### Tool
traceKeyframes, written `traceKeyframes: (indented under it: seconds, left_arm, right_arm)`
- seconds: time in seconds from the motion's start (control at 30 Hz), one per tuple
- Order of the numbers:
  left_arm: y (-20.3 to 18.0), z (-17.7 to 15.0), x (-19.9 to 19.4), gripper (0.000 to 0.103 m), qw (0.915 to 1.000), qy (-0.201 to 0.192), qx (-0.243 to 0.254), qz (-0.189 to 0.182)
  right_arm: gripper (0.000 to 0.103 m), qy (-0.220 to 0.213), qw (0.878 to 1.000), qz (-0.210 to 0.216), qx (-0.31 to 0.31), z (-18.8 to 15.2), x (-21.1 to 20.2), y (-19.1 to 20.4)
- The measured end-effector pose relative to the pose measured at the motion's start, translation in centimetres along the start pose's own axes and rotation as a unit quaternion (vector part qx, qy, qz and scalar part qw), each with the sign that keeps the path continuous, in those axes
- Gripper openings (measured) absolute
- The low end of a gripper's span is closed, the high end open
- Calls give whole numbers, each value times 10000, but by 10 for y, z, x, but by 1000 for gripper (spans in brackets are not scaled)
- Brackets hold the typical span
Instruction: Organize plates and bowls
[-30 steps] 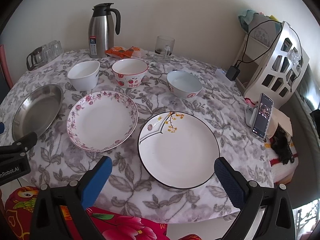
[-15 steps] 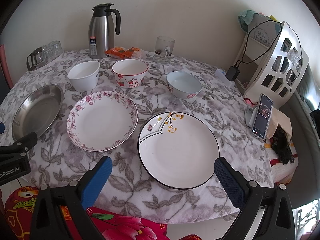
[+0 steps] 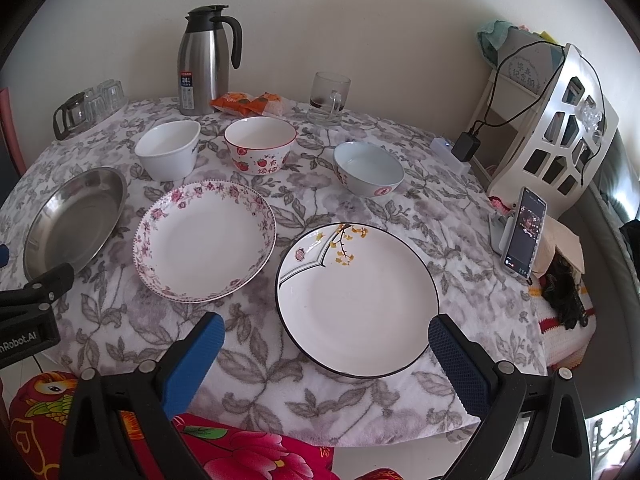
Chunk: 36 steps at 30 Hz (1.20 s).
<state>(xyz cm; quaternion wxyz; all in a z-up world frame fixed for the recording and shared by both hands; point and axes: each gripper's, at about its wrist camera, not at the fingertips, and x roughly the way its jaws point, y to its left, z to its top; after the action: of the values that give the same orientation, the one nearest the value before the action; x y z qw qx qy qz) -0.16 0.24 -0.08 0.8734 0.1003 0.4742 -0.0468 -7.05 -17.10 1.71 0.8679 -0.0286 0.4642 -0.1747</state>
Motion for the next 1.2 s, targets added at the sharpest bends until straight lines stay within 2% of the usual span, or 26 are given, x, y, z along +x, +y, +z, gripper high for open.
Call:
traceKeyframes:
  seconds: [0.53,0.73,0.87,0.93,1.2]
  left_arm:
    - [0,0,0,103,10000,7,-4,-17]
    - [9,-1,6,103,9991,144,-179,-365]
    - [20,-1,7,103,9959,183,-360,-803]
    - [25,0,6,103,9950,116,-406,-904]
    - [73,18,-4,103,9931,-456,-773,-752]
  right_arm:
    - [103,-1,10000,3,6,0,0,-1]
    - [103,-4,10000,49,-11,1,-1,-1]
    - [103,-51,9993,351,-103,2,-5,0]
    - [103,-150,9981,590,-96,7,-11,0]
    - [103,-678,9888,1231,-504,48,-41,31]
